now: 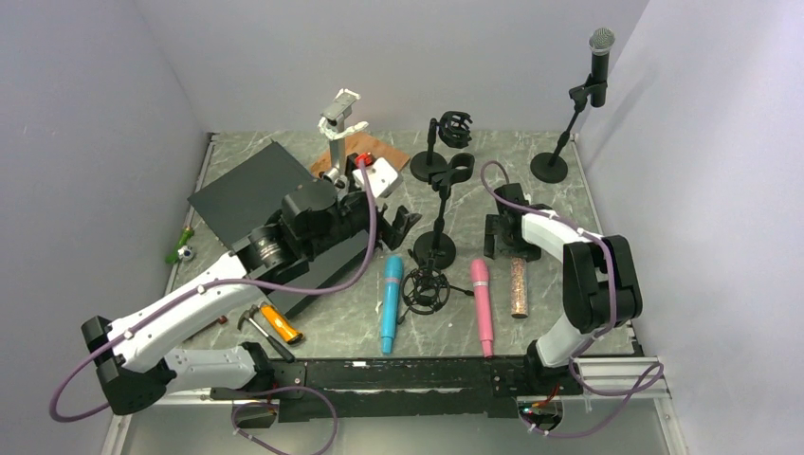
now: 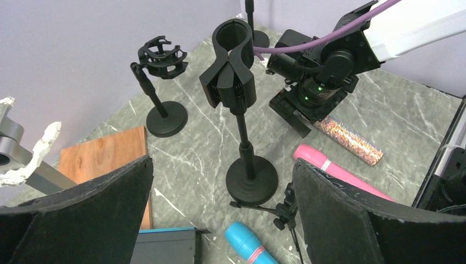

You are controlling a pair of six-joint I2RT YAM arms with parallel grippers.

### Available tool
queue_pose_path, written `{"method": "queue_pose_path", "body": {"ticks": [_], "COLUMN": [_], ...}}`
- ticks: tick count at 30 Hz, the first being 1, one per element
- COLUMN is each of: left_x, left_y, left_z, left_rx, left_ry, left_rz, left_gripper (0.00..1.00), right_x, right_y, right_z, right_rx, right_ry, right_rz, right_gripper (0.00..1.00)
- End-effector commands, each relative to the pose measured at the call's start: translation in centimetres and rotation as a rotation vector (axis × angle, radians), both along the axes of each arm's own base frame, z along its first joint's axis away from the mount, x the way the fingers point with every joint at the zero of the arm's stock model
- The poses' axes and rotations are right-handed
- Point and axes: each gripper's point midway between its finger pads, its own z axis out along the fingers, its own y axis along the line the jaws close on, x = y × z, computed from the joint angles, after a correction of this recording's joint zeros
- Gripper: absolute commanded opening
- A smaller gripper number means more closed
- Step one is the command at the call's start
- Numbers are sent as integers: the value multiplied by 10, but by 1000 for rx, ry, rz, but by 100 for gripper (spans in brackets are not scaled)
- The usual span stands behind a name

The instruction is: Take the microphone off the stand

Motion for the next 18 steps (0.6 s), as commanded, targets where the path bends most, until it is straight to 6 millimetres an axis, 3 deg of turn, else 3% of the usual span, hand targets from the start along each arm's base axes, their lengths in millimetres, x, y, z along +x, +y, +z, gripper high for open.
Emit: {"method": "queue_pose_path", "body": {"ticks": [1, 5, 8, 12, 17, 18], "left_x": [-1, 9, 28, 53, 69, 76], "left_y": [-24, -41, -50, -76, -97, -99], "left_z": [45, 61, 68, 59, 57, 49], "left_rx": [-90, -152, -208, -229, -228, -212], "left_ry": [17, 126, 247, 447, 479, 493], "left_rz": [-64, -107, -157, -294, -377, -354], "left_gripper": [99, 99, 99, 97, 96, 95], "right_x": [0, 8, 12, 16, 9, 7], "right_y": [8, 5, 1, 9, 11, 10], "right_z": [-2, 23, 46, 86, 127, 133], "right_rx": [54, 51, 50, 116, 170, 172], "right_ry": [-66, -181, -282, -461, -667, -694], "right_rz": [-15, -24, -35, -2, 23, 21], "right_gripper": [90, 99, 100, 100, 100, 100]}}
